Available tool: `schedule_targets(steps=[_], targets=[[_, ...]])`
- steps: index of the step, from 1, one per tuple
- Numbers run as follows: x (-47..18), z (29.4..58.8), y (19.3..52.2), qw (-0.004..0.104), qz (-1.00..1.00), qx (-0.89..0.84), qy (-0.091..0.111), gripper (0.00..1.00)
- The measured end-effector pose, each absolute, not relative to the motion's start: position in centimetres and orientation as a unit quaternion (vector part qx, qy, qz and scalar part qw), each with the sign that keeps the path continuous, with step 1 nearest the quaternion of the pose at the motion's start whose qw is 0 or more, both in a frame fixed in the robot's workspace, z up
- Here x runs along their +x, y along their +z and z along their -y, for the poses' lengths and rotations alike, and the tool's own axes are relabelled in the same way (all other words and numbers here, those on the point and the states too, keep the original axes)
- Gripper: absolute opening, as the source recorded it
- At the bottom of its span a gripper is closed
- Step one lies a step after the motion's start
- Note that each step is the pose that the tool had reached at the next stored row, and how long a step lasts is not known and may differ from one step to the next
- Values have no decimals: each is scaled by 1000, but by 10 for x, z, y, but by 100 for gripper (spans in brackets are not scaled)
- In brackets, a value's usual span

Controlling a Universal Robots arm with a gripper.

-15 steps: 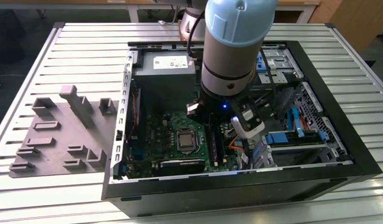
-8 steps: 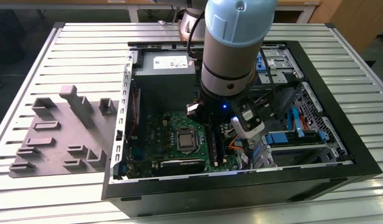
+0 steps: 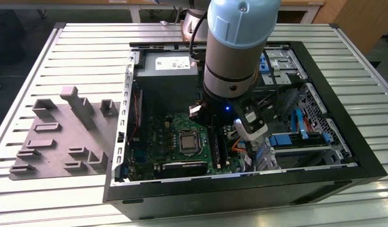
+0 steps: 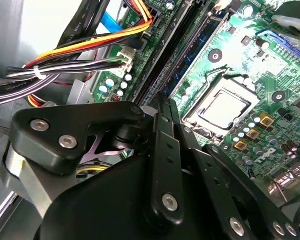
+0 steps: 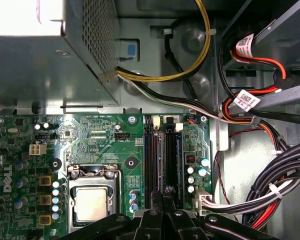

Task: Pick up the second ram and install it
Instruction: 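Insert the second ram into the second slot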

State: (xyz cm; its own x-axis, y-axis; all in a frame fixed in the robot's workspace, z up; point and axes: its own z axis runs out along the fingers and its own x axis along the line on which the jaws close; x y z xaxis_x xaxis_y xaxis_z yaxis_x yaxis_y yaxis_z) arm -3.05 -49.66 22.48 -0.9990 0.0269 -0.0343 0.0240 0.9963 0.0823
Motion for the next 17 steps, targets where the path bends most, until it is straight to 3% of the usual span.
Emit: schedule_targets(steps=[17], targets=[[-31, 496, 224, 18, -999, 9, 39, 11]])
